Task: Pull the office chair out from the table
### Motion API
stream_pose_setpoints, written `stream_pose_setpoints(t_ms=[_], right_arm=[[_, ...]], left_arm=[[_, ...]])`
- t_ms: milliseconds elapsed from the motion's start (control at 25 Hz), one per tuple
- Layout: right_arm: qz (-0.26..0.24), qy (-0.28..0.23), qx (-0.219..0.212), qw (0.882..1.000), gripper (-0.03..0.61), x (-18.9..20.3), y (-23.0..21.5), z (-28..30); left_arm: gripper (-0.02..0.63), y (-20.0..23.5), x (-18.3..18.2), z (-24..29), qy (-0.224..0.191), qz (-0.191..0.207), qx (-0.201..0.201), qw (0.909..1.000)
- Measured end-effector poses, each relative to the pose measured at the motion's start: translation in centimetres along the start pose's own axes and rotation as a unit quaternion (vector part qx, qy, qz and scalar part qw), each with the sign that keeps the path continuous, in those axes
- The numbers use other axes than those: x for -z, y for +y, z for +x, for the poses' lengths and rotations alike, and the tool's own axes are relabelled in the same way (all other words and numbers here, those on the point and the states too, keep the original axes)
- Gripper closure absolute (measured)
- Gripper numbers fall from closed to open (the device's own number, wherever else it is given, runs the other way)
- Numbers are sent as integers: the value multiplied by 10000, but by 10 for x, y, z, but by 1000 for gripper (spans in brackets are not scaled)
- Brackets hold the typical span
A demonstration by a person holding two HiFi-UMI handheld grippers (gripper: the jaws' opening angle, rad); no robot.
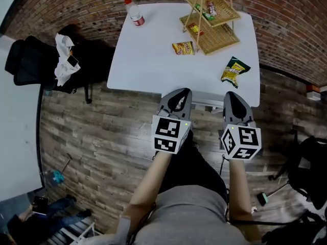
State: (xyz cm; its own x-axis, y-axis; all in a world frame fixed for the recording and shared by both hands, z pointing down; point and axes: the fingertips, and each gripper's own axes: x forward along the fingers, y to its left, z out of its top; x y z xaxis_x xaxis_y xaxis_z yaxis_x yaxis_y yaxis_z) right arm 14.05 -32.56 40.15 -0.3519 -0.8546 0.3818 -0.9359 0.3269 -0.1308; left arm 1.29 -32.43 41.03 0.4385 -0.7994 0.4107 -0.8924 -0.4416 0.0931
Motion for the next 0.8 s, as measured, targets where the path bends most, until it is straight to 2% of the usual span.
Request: stream_pose_setpoints(t_ms=[160, 320, 480, 680, 720, 760, 800], right_arm=[[-81, 226, -100, 9997, 561, 9, -6, 19], [-293, 374, -340, 9983, 561, 13, -7, 29], [-535, 722, -599, 9941, 561, 19, -6, 38], [-756, 1112, -1427, 9806, 559, 33, 15, 36], [-863, 1236, -1626, 9751, 528, 37, 20, 36], [-1007, 1380, -1802, 9687, 431, 42, 25, 35], [-1175, 1517, -1936, 9621, 396, 46, 30, 35]], left_arm=[[596, 4, 6, 19, 251, 364, 162, 9989], [596, -1, 9, 30, 441, 418, 444, 9972], [595, -13, 11, 38, 621, 889, 892, 9901], [594, -26, 20, 43, 951, 1387, 1288, 9773], [595, -26, 20, 44, 989, 1411, 1347, 9758], [594, -27, 21, 44, 1008, 1430, 1427, 9742], [593, -29, 23, 44, 1037, 1468, 1533, 9717]])
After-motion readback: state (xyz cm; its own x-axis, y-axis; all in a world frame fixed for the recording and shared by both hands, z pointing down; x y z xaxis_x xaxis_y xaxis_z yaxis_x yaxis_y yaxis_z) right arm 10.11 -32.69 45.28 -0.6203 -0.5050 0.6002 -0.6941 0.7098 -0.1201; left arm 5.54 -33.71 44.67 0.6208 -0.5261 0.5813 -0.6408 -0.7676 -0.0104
